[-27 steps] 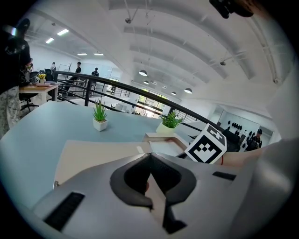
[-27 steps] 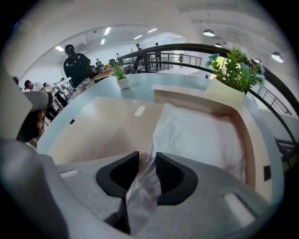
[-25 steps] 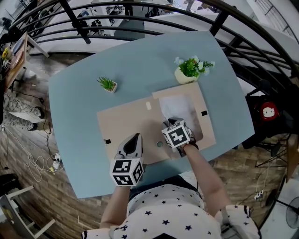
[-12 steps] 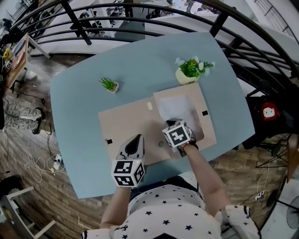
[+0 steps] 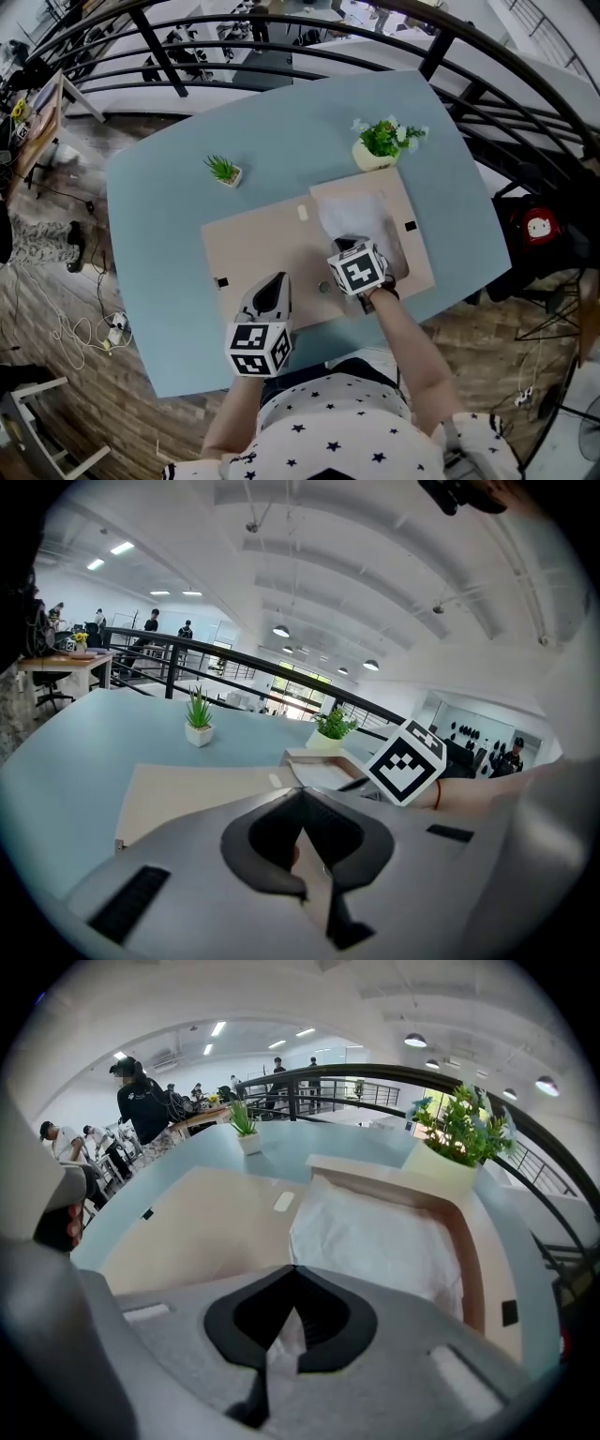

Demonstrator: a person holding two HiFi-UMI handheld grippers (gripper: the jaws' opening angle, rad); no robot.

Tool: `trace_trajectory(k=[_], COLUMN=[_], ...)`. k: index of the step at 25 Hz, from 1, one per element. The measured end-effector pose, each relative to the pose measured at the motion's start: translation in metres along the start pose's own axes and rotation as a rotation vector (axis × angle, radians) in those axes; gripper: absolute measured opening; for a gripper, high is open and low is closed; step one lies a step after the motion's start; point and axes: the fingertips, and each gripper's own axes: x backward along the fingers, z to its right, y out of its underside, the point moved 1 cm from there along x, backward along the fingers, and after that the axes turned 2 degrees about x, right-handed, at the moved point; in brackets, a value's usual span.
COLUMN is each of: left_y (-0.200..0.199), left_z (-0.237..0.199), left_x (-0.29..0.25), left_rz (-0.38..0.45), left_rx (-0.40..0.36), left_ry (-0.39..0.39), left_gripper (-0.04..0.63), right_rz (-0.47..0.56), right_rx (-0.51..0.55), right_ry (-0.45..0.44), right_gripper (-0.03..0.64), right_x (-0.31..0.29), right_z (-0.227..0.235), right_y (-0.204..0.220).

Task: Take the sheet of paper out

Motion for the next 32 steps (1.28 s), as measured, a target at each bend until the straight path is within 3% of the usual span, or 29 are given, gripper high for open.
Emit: trace_trajectory(k=[32], left_y=[0.038], left_z=[0.058], left_x=[0.091], left_rz=[0.119], left_rx=[-0.057], left_ry=[0.004], left_gripper=[0.002], right_rz=[0.424], right_rx=[0.054], right_ry=[0.093], right_gripper=[0.005], right_x=[0.168], right_z=[-0.049], right_y=[-0.027])
